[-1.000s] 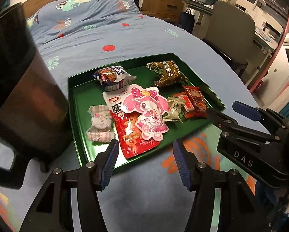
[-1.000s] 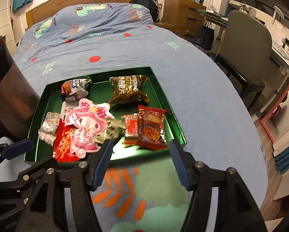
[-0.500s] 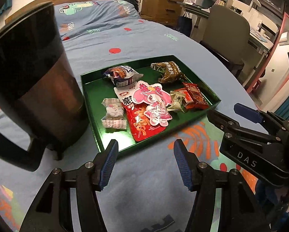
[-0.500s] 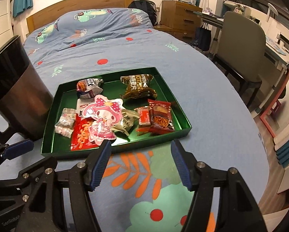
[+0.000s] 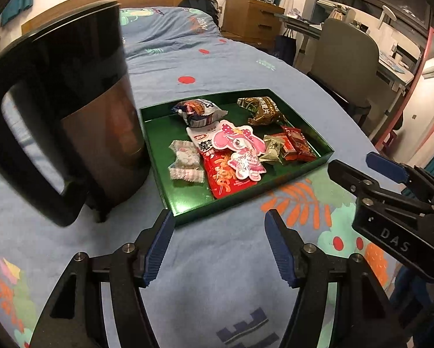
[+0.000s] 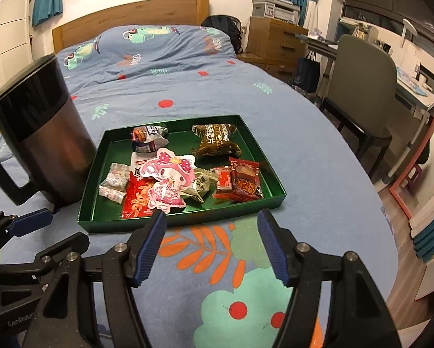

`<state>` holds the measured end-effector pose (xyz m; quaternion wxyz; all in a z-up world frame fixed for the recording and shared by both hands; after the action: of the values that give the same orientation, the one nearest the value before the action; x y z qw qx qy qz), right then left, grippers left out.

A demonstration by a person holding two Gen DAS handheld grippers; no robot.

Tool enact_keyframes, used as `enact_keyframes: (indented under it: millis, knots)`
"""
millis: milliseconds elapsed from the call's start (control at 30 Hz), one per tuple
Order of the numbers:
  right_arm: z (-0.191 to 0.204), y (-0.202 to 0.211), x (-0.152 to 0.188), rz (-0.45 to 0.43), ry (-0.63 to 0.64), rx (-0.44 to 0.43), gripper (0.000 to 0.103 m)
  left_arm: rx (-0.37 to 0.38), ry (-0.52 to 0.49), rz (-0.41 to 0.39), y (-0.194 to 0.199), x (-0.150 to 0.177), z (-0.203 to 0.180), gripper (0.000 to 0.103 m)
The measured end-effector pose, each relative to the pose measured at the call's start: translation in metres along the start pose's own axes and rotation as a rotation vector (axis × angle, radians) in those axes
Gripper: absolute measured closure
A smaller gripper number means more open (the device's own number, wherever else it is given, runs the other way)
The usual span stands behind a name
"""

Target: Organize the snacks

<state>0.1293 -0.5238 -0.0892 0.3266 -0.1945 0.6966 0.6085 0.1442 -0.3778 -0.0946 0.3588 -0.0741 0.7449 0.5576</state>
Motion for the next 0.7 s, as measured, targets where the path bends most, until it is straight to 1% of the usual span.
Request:
enact_keyframes:
  millis: [267, 367, 467, 700]
  knots:
    - [0.009, 0.039, 0.011, -0.061, 0.016, -0.030, 0.000, -0.060, 0.036, -0.042, 0.035, 0.020, 0.009, 0.043]
    - [0.017, 0.054, 0.020, -0.055, 0.034, -0.045, 0.000, -0.094, 0.046, -0.049, 0.054, 0.031, 0.013, 0.043]
    - [0.031, 0.069, 0.028, -0.055, 0.080, -0.060, 0.000, -0.132, 0.050, -0.070, 0.071, 0.040, 0.019, 0.038]
    - [0.067, 0.089, 0.046, -0.065, 0.124, -0.092, 0.000, -0.132, 0.086, -0.088, 0.099, 0.061, 0.044, 0.036]
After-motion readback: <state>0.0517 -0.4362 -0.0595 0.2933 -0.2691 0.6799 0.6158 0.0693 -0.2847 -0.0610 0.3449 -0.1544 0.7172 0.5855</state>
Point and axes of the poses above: each gripper's, at about its wrist camera, not at the fingertips, and y roughly against the way its jaws point, z to its left, x to its underside, the point moved 8 cm from there along -y, roughly the way its jaws point, and after that the axes turned 1 degree about -x, right-handed, at the moved point
